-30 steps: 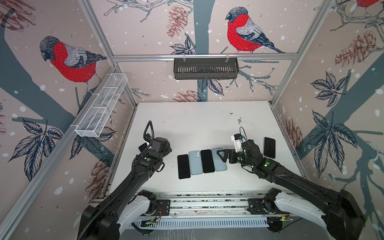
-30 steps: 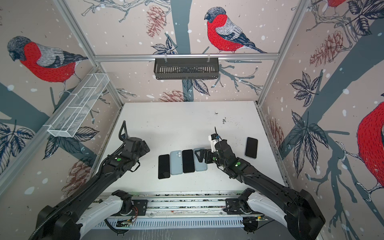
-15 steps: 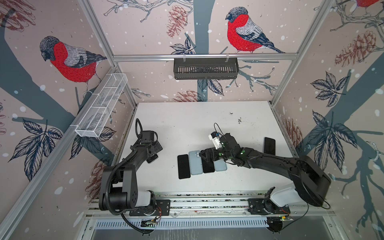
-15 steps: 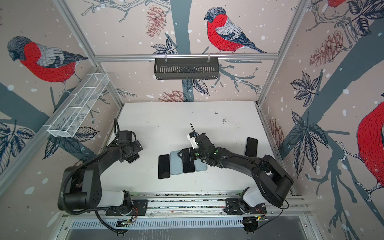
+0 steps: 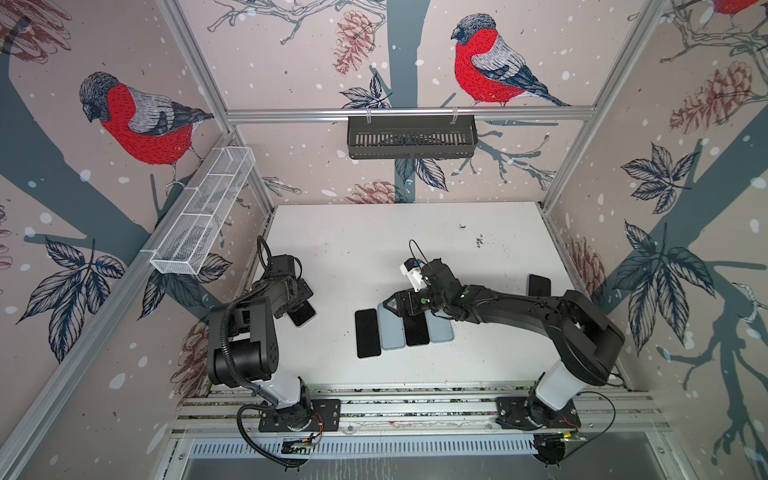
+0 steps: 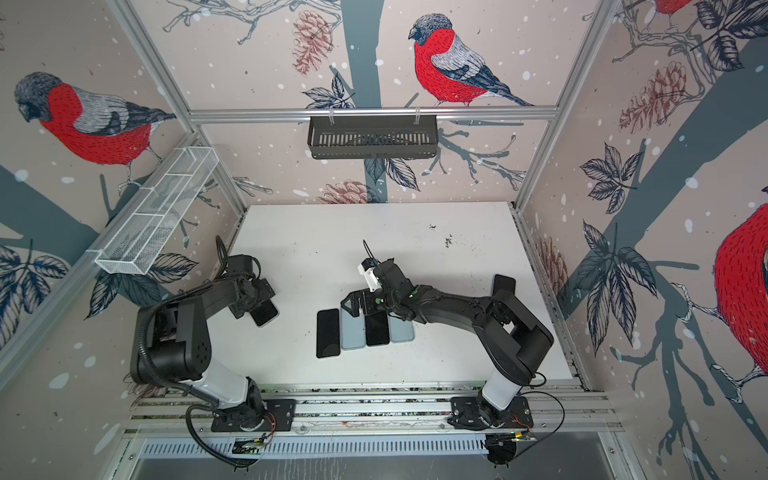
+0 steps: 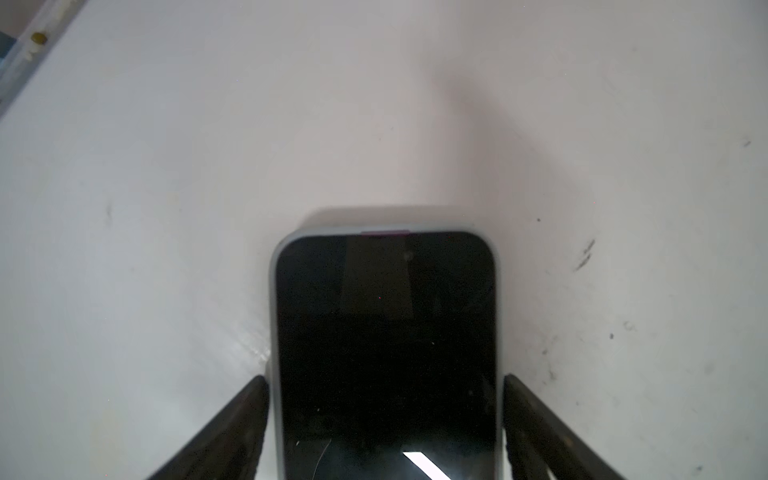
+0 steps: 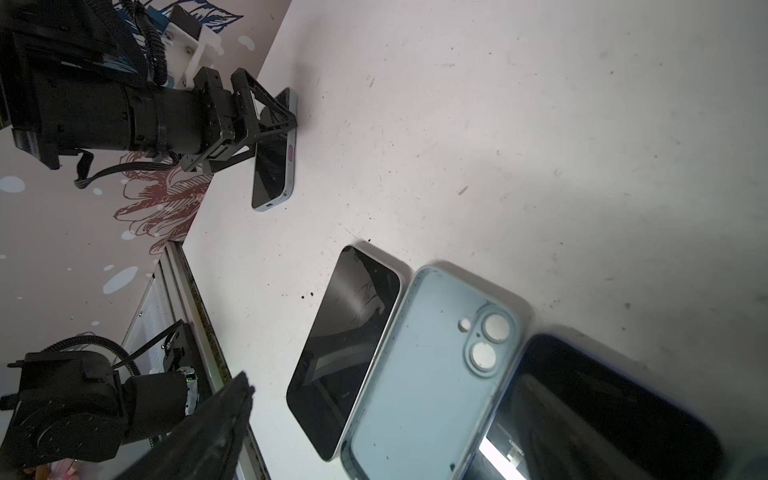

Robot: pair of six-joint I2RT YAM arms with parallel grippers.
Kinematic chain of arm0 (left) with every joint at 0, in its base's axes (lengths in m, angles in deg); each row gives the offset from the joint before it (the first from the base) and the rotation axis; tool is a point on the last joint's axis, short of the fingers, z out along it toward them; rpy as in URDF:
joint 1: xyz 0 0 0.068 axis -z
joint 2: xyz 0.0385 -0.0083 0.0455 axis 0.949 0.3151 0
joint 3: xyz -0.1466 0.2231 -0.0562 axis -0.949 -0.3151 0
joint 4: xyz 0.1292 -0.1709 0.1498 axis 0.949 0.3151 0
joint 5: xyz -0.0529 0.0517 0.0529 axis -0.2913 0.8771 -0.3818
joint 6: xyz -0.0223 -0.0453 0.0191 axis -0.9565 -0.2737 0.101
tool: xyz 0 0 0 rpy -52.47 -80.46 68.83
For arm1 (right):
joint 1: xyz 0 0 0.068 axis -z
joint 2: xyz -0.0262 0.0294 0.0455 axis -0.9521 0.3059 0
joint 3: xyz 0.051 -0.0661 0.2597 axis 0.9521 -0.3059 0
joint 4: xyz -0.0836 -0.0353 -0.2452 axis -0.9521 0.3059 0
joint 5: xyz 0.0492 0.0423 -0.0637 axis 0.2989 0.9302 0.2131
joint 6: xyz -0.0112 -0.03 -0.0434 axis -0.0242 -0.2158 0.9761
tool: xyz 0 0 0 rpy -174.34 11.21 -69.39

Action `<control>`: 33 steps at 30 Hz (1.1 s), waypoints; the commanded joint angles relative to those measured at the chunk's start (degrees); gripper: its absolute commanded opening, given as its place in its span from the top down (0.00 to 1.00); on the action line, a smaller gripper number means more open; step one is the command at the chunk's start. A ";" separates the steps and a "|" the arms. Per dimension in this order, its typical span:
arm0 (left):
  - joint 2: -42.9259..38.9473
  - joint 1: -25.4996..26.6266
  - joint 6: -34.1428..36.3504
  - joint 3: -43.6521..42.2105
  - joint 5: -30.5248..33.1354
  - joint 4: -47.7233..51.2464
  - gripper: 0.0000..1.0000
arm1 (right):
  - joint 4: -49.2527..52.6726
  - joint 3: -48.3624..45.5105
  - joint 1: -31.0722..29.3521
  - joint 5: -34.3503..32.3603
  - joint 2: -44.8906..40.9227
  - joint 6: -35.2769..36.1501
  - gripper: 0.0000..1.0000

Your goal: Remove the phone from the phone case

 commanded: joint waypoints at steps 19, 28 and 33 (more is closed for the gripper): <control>-9.26 -0.13 1.00 -2.91 -19.89 1.91 0.32 | -6.17 14.95 -1.83 9.99 14.62 2.21 0.00; -11.70 -0.13 1.56 -2.57 -28.82 1.51 0.34 | -7.12 25.43 -5.79 14.19 24.79 4.19 0.05; -14.17 0.05 0.24 -3.91 -32.41 -0.32 0.36 | -5.78 31.49 -7.25 14.80 30.08 3.49 0.12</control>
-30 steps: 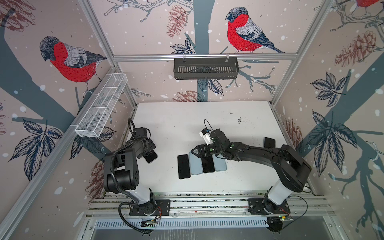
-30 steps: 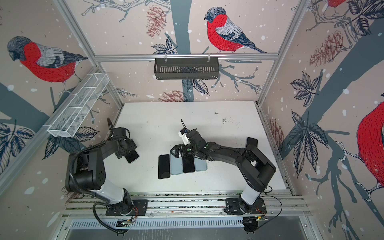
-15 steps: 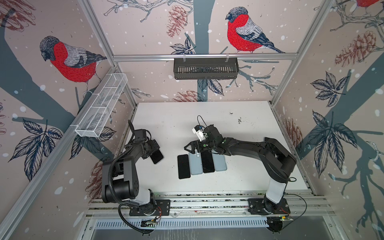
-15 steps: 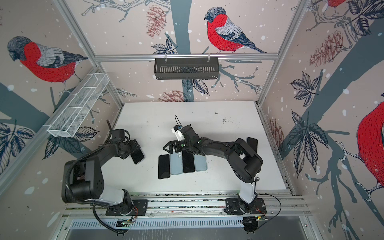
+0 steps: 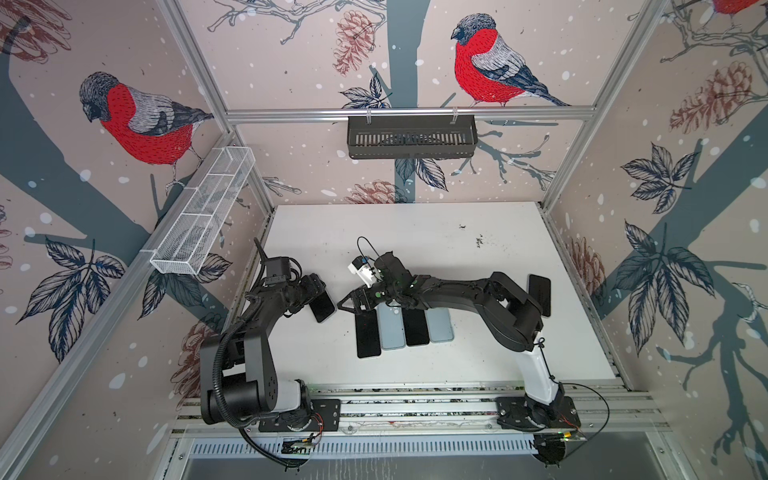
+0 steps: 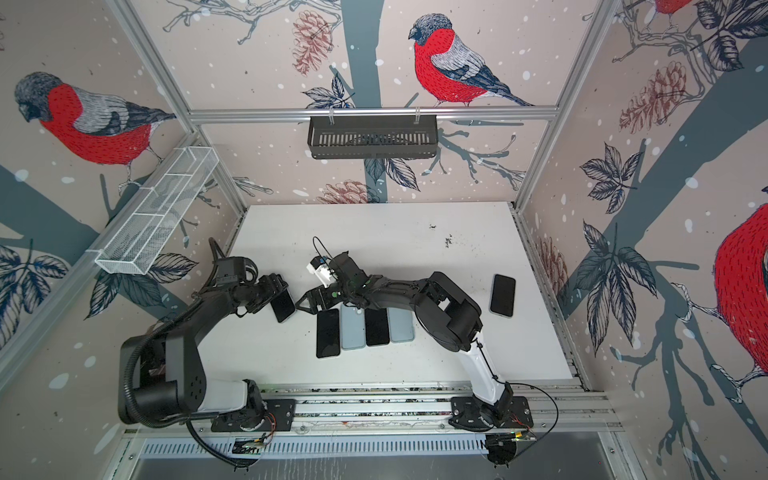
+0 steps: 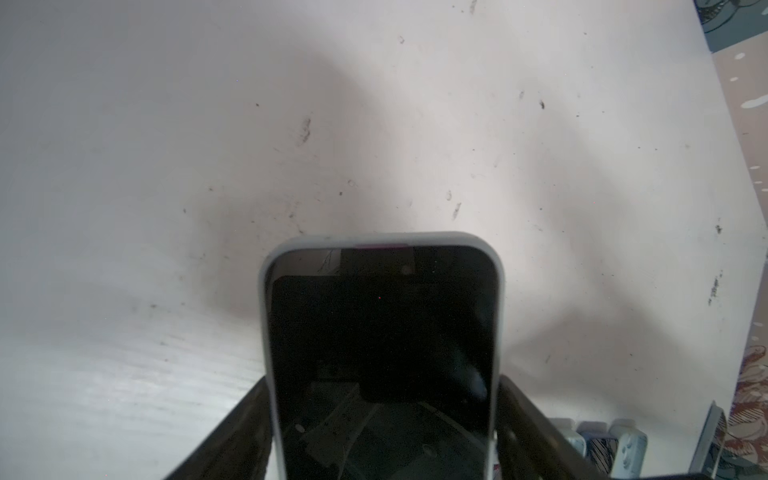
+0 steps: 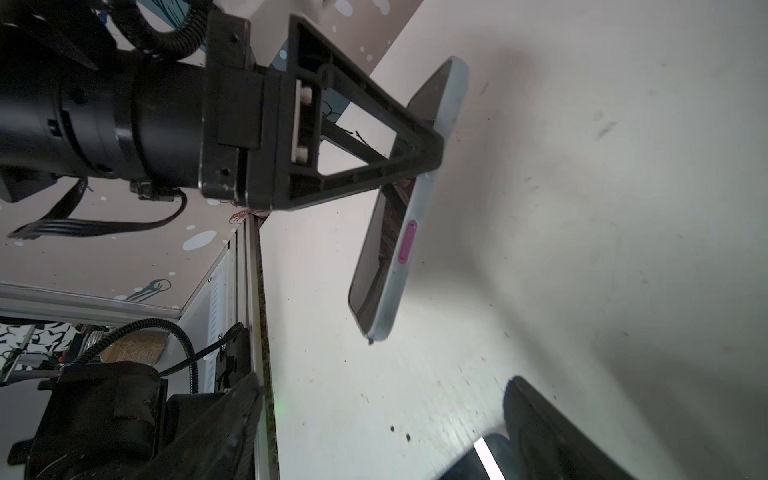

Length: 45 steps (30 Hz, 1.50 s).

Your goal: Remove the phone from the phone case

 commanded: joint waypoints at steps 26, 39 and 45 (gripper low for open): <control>-22.88 21.66 0.24 9.60 -6.24 -10.70 0.01 | 2.87 -16.33 12.22 0.75 -23.70 4.42 1.00; 7.52 41.54 41.20 38.16 -24.96 5.78 0.05 | -38.45 -51.22 37.34 19.73 -48.92 13.85 1.00; 11.87 42.21 47.10 40.38 -34.19 6.24 0.10 | -44.25 -53.23 37.11 23.42 -46.60 13.53 1.00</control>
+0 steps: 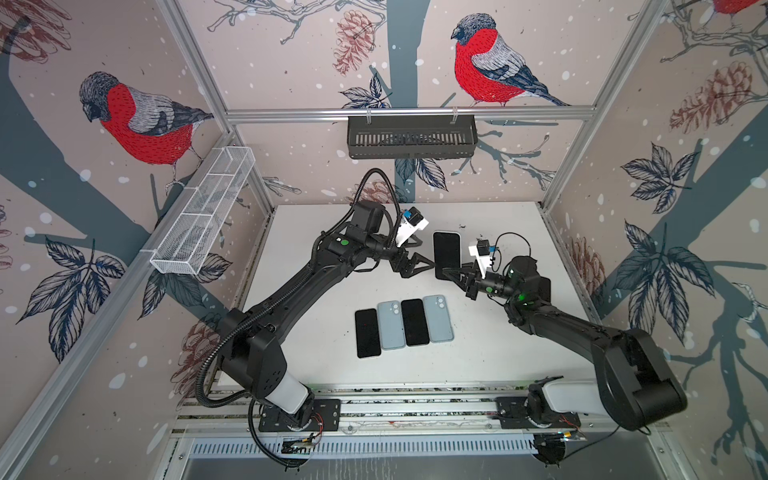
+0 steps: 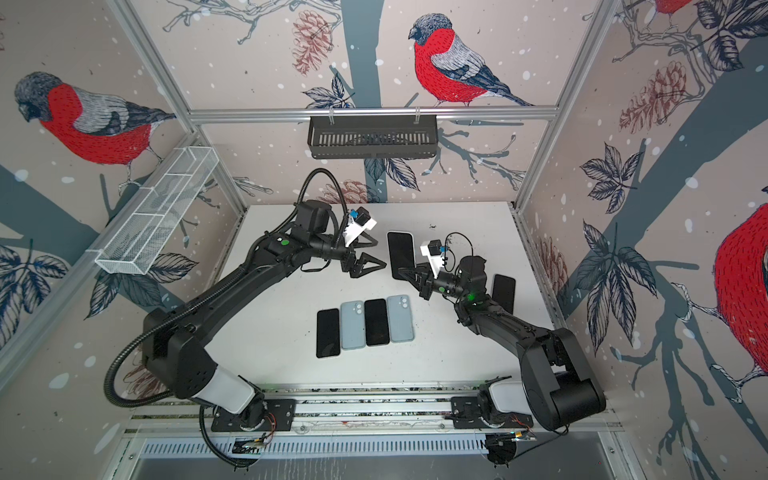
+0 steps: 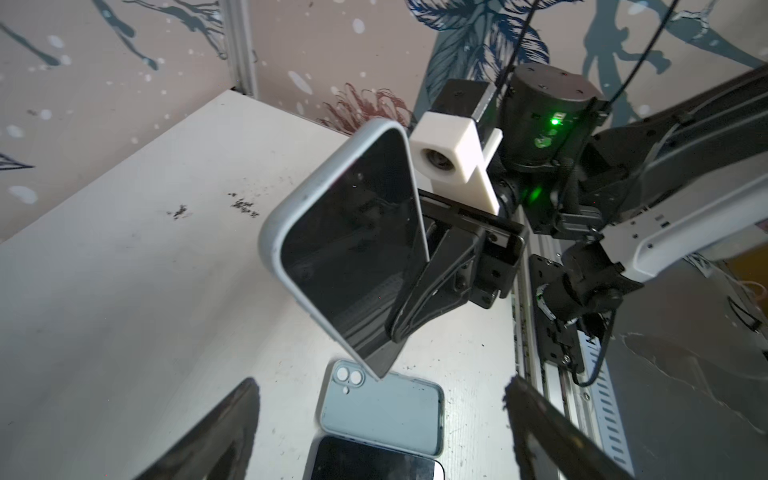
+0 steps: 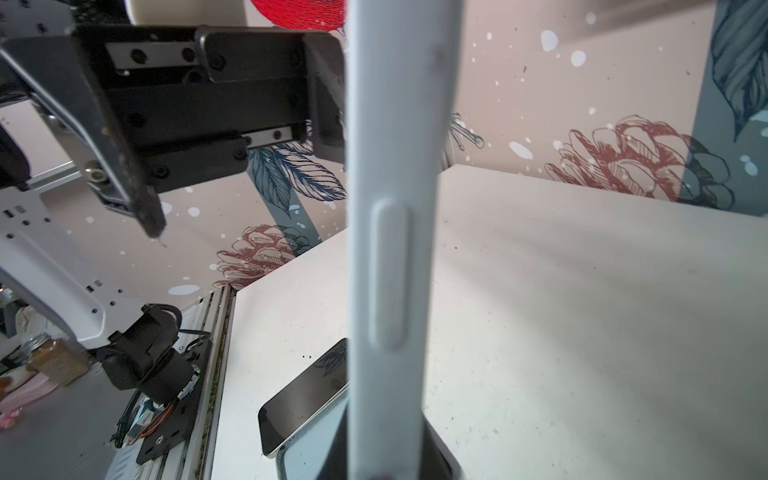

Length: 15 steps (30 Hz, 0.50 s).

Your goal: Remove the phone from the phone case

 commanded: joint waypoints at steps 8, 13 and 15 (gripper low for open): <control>6.03 0.41 10.62 6.88 -10.38 9.00 0.20 | -8.84 -1.76 -1.20 5.24 -0.88 4.72 1.00; 7.59 0.26 15.09 10.88 -10.78 15.95 0.28 | -8.39 -3.75 -3.09 3.84 -1.59 6.95 1.00; 7.55 0.13 15.63 11.42 -11.06 16.93 0.34 | -8.76 -4.25 -3.48 4.02 -1.65 6.92 1.00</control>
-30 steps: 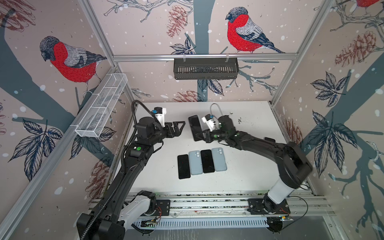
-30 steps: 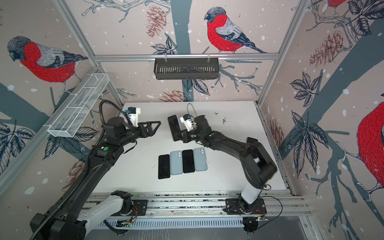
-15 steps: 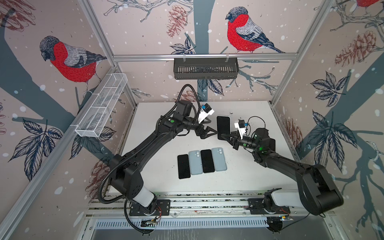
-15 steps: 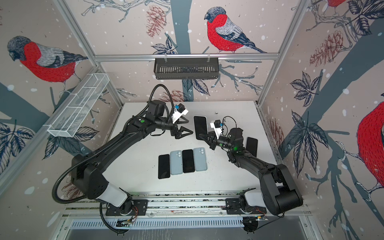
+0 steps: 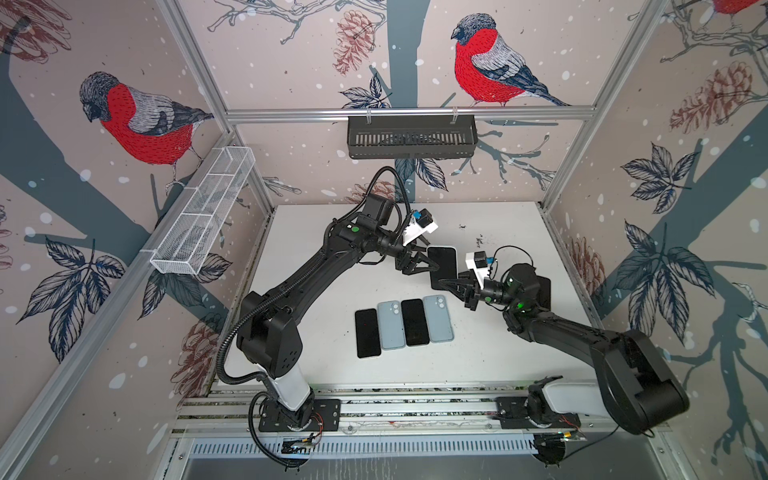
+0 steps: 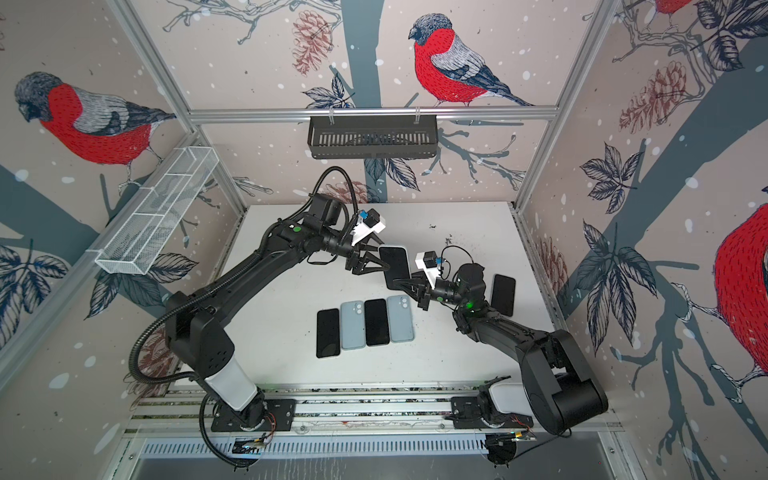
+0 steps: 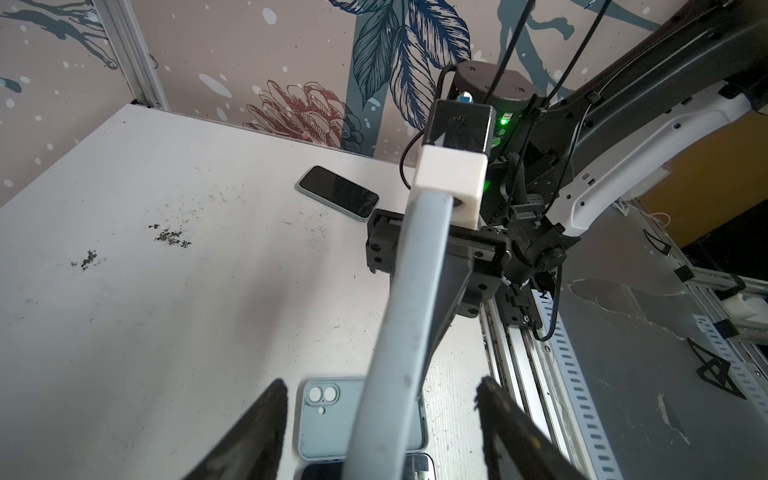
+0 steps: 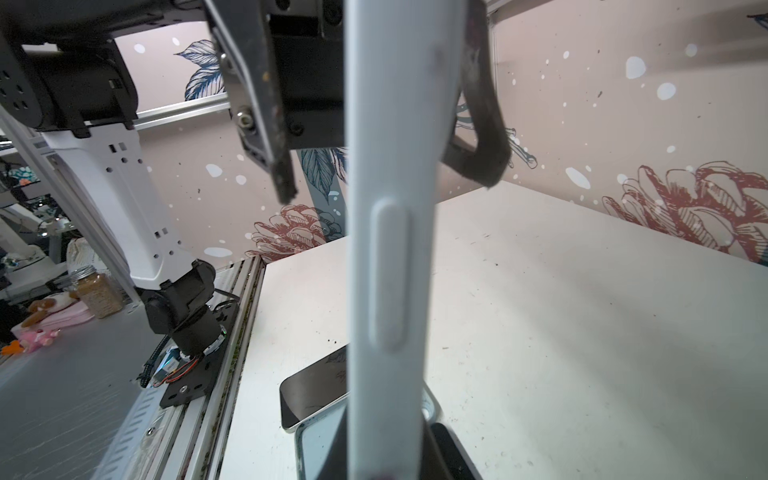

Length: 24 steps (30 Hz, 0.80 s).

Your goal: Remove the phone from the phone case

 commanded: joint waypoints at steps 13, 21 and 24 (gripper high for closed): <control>-1.14 -0.66 5.93 0.84 -7.92 6.90 0.65 | -1.84 -1.15 -1.95 1.16 -1.58 2.62 1.00; -3.57 -0.60 3.43 -1.32 -11.63 5.10 1.00 | 0.59 0.02 -2.12 1.03 -1.17 2.93 1.00; -5.98 -0.57 -5.52 -5.45 -11.51 -4.29 1.00 | 1.30 0.68 -2.16 -1.25 -2.51 2.08 0.83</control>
